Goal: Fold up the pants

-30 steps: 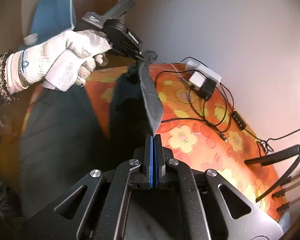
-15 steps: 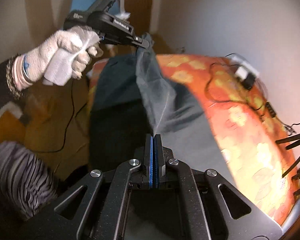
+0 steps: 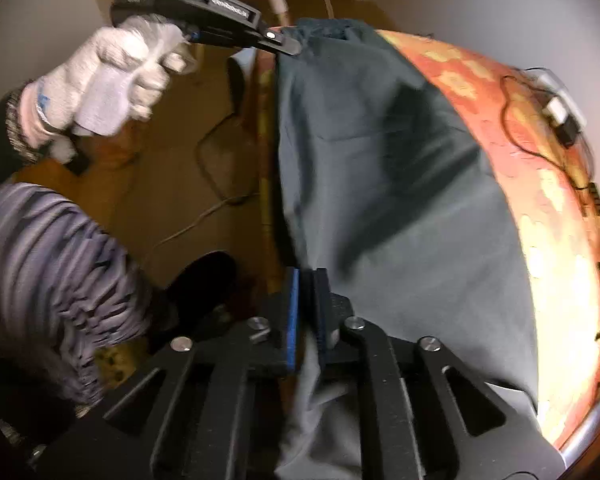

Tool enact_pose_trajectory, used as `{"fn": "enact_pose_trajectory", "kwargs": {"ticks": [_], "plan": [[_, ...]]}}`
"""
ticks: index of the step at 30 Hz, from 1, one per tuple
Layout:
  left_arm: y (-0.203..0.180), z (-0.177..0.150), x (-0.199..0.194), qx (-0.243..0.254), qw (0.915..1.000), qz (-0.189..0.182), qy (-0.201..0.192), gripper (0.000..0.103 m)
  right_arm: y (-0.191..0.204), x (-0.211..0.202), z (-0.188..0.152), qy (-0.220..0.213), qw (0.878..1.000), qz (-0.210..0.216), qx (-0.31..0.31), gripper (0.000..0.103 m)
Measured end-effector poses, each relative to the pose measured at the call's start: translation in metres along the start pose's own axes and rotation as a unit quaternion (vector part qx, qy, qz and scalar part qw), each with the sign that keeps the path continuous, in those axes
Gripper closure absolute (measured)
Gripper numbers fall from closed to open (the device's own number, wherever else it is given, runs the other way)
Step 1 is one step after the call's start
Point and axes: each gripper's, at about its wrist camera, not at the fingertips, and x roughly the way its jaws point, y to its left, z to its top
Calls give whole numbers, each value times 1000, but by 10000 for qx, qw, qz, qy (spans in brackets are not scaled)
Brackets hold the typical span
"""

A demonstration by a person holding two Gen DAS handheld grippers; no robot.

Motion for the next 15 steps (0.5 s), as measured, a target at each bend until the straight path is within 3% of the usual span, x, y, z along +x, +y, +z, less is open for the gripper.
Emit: {"fn": "enact_pose_trajectory", "kwargs": {"ticks": [3,5,8,12,15], "plan": [[7,-4,-3,32,10000,-47,61,95,-6,-18,17,-118,9988,466,58,77],[13,-5,-3,-30,9999,-59,140,84,-14,-34,35,-377,9973,633,16,60],[21,-6,-8,-81,9998,-27,153,72,-36,-46,68,-744,9942,763,163,59],[34,-2,-13,-205,9997,-42,91,72,-66,-40,117,-1078,9909,694,419,59],[42,2,-11,-385,9992,-98,96,72,-83,-12,159,-1116,9894,708,595,59]]}}
